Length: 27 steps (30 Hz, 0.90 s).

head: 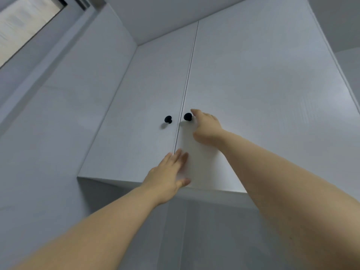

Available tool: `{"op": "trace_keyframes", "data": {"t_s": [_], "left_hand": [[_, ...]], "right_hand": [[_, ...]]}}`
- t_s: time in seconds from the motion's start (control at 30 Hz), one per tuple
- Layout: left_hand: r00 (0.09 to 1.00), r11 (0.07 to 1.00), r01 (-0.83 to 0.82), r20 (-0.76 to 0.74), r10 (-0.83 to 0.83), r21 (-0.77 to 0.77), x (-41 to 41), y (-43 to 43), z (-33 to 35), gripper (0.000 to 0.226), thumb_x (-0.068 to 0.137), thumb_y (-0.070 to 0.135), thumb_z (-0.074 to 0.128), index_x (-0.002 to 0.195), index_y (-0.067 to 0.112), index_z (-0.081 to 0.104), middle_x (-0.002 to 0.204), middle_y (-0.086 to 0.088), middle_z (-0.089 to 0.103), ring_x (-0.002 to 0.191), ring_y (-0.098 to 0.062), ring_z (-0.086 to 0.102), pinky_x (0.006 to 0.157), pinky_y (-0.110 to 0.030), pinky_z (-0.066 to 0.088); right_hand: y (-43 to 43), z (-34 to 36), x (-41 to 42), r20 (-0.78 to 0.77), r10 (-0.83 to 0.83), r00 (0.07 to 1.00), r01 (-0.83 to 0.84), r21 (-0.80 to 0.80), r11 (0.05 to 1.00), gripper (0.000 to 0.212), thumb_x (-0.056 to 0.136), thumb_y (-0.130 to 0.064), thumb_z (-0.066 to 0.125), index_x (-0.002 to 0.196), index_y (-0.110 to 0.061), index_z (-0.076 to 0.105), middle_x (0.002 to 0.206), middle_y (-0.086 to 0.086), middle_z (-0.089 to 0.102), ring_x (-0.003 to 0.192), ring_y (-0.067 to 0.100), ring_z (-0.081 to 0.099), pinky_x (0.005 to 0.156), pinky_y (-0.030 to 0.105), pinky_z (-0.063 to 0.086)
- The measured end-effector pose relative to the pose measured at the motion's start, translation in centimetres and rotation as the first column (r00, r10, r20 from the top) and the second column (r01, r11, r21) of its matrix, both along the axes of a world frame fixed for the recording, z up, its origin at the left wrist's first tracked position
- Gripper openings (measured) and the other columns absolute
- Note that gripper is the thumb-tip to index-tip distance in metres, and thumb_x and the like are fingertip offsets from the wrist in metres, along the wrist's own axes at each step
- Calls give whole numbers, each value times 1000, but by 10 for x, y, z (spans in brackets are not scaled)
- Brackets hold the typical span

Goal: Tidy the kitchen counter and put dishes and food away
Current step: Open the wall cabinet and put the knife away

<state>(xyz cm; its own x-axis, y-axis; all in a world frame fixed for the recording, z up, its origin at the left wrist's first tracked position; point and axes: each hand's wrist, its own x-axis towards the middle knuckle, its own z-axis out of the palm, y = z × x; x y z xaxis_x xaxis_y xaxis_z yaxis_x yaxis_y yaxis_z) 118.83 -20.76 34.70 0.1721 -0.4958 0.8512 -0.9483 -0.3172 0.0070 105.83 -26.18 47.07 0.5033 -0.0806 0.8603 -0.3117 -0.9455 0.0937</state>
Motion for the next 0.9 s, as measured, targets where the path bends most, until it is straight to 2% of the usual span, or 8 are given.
{"op": "trace_keyframes", "data": {"t_s": [0.17,0.3,0.43,0.57,0.67,0.73,0.8,0.9], "left_hand": [[991,993,104,-85,-99,52,3,5,0,70,96,47,41,151,31,1,159,10,-11,147,-13,-6,119,-40,14],[933,960,279,-230,-277,-23,-1,16,-5,62,100,36,39,152,23,8,160,5,-4,147,-11,-1,115,-23,5],[776,874,427,-402,-486,-231,-3,24,-18,66,99,26,46,152,14,10,158,1,17,144,-11,20,105,-12,16],[597,774,424,-497,-629,-470,-1,32,-11,64,95,23,53,150,13,21,144,-8,43,127,-20,46,101,-24,36],[383,668,393,-549,-743,-632,-9,39,-6,47,94,11,56,137,-1,43,127,-14,53,100,-25,55,68,-24,56],[268,609,374,-547,-793,-700,-13,44,-6,39,92,3,57,128,-9,49,116,-15,55,94,-26,55,48,-17,51],[286,616,363,-546,-787,-699,-14,49,-5,29,92,3,58,119,-7,55,106,-14,56,82,-25,57,43,-17,49],[336,638,366,-542,-770,-678,-18,57,-5,4,92,5,58,95,6,60,94,-12,61,65,-17,57,46,-18,47]], "right_hand": [[11,16,21,75,184,980,-197,246,949,64,85,-6,43,147,-15,28,135,6,49,126,26,44,106,34,38],[26,20,27,98,158,983,-181,325,928,57,81,-13,50,138,-14,44,138,11,43,129,29,37,107,37,36],[49,18,25,142,169,975,-209,354,912,49,55,-28,47,98,-12,64,114,13,56,106,30,50,85,34,43],[60,18,21,167,233,958,-280,368,886,34,52,-27,45,76,-8,60,94,11,51,85,25,42,65,29,35],[74,15,14,185,305,934,-355,407,842,11,51,-22,45,59,-16,41,81,8,42,78,24,34,55,28,25],[84,12,6,217,346,913,-407,407,818,12,53,-19,47,65,-17,45,75,6,43,73,24,36,55,28,24],[94,5,-4,233,385,893,-449,387,806,38,72,-14,52,109,-15,59,103,7,56,83,23,54,64,25,38],[92,-9,-20,197,433,880,-475,349,807,61,90,1,42,147,-7,23,139,5,42,67,-13,57,88,16,43]]}}
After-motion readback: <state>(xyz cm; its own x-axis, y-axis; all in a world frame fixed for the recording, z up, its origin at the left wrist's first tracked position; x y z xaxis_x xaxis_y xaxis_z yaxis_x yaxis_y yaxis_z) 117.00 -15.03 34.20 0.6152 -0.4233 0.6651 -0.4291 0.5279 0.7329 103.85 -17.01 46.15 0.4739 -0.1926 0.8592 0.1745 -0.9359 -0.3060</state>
